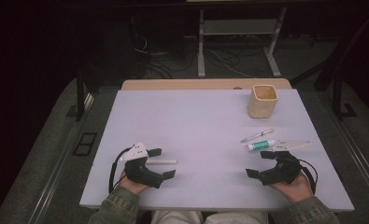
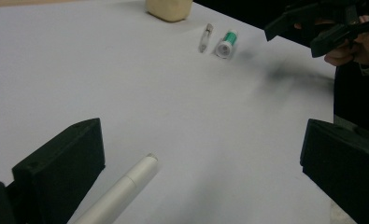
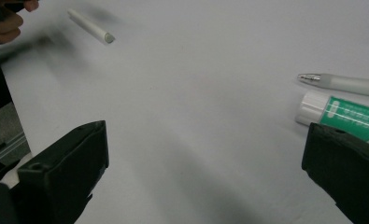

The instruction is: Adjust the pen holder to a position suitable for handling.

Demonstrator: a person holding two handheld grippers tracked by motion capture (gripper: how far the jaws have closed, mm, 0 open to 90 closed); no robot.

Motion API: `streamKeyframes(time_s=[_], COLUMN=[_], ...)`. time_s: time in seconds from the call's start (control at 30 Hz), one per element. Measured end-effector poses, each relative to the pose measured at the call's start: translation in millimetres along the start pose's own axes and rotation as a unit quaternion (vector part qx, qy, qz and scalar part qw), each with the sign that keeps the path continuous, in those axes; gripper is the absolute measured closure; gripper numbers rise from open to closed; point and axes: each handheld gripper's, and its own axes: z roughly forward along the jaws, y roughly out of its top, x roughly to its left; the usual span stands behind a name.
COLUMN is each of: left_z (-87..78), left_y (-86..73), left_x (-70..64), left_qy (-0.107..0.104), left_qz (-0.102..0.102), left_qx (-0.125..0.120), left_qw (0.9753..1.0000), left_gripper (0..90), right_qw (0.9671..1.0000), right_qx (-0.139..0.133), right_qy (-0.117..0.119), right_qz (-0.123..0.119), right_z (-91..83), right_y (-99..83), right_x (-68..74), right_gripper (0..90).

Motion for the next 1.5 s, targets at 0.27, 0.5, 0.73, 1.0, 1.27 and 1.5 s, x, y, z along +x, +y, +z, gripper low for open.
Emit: streamKeyframes(time_s=[0.27, 0.5, 0.73, 1.0, 1.27, 1.5], left_z=[0.6, -0.3, -1.0, -0.8, -0.7, -0.8], left_y=[-0.2, -0.1, -0.1, -0.2, -0.3, -0.5], left_x=[-0.7, -0.1, -0.2, -0.3, -0.5, -0.5], left_qy=[0.001, 0.003, 0.005, 0.004, 0.003, 0.002], left_qz=[-0.003, -0.004, -0.005, -0.005, -0.006, -0.006], left_qx=[0.001, -0.002, -0.004, -0.003, -0.002, -0.001], left_qw=[1.0, 1.0, 1.0, 1.0, 1.0, 1.0], left_gripper=[0.0, 0.0, 0.0, 0.0, 0.0, 0.0], right_qw=[1.0, 1.0, 0.9999, 0.9999, 0.9999, 0.9996], right_qx=[-0.003, -0.001, -0.005, -0.006, 0.012, 0.023], right_qy=[-0.003, -0.007, -0.01, -0.013, -0.01, -0.013], right_qz=[0.005, 0.002, 0.0, 0.008, 0.005, 0.008], right_z=[-7.4, -12.4, -17.4, -21.1, -19.7, -21.8], right_y=[6.6, 16.1, 23.9, 31.9, 37.4, 42.6], right_x=[-9.0, -13.3, -21.2, -30.6, -37.3, -42.2], right_gripper=[0.3, 0.3, 0.3, 0.3, 0.3, 0.3])
